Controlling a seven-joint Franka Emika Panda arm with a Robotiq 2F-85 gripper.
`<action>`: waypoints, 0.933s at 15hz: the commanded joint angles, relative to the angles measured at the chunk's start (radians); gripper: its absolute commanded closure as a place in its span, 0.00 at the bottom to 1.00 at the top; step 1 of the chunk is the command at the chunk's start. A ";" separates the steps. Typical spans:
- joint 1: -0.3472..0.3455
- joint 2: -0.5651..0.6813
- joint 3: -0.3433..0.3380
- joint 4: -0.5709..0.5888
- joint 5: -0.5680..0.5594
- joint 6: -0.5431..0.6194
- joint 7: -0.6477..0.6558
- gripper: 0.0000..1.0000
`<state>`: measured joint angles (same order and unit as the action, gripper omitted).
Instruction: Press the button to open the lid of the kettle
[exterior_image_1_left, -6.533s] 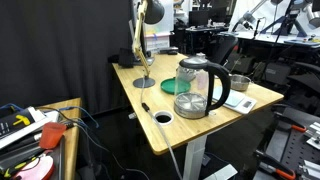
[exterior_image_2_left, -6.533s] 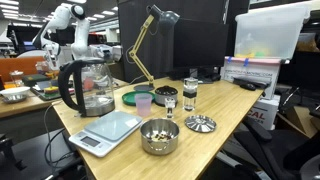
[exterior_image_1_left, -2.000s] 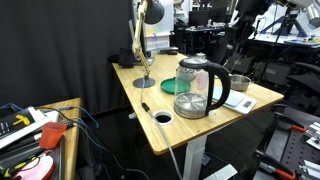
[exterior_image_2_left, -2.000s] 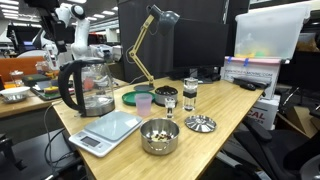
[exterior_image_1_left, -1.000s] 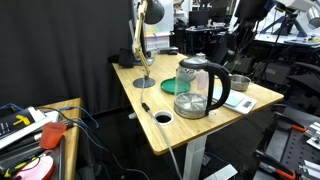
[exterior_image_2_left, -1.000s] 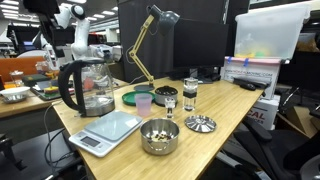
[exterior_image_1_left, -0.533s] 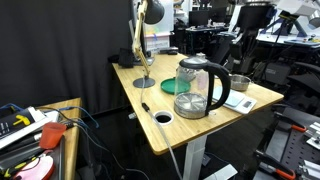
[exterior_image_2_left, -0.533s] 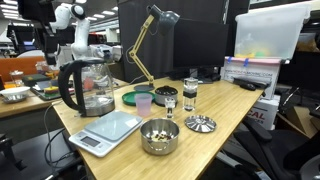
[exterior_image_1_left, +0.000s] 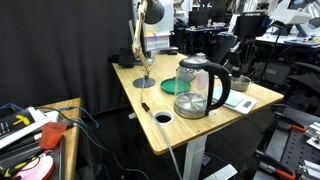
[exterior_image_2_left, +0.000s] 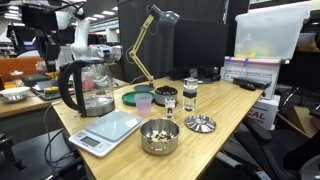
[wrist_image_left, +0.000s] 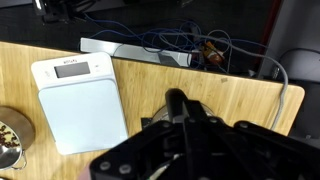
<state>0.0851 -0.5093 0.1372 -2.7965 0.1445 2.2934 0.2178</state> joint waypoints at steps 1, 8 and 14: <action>-0.001 0.013 0.001 0.009 -0.001 0.044 0.019 1.00; -0.005 -0.019 0.003 0.023 -0.004 0.071 0.031 1.00; -0.020 0.000 0.008 0.025 -0.017 0.069 0.055 1.00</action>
<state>0.0798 -0.5195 0.1372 -2.7727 0.1443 2.3519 0.2447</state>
